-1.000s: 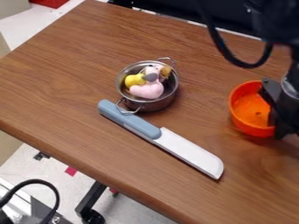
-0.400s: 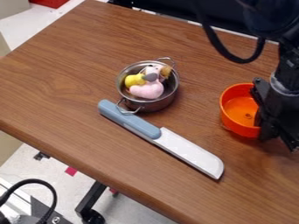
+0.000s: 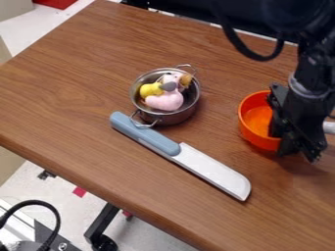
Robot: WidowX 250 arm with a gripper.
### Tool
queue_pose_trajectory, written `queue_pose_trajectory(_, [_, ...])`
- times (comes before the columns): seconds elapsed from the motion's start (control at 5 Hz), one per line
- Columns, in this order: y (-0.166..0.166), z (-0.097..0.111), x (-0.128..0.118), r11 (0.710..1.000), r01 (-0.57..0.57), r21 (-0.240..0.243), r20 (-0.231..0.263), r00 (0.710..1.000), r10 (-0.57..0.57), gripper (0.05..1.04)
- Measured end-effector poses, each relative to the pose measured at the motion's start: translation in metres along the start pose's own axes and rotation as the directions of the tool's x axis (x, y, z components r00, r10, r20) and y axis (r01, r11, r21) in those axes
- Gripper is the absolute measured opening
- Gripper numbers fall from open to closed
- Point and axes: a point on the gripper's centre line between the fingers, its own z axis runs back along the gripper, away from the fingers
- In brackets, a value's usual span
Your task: Moved the orange pan to the right of the silver pan
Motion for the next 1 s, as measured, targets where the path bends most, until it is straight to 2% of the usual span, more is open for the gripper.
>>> queue_pose_trajectory(0.2, [0.008, -0.002, -0.004, 1.000, -0.013, -0.003, -0.005, 1.000, 0.013, 0.631])
queue_pose_trajectory(0.4, [0.016, 0.016, -0.007, 0.999, -0.040, -0.023, 0.019, 0.999, 0.041, 0.912])
queue_pose_trajectory(0.6, [0.027, 0.024, -0.013, 0.995, -0.060, -0.081, -0.014, 0.998, 0.059, 0.999])
queue_pose_trajectory(1.0, [0.048, 0.051, -0.030, 0.978, -0.029, -0.205, 0.009, 0.999, 0.031, 0.999])
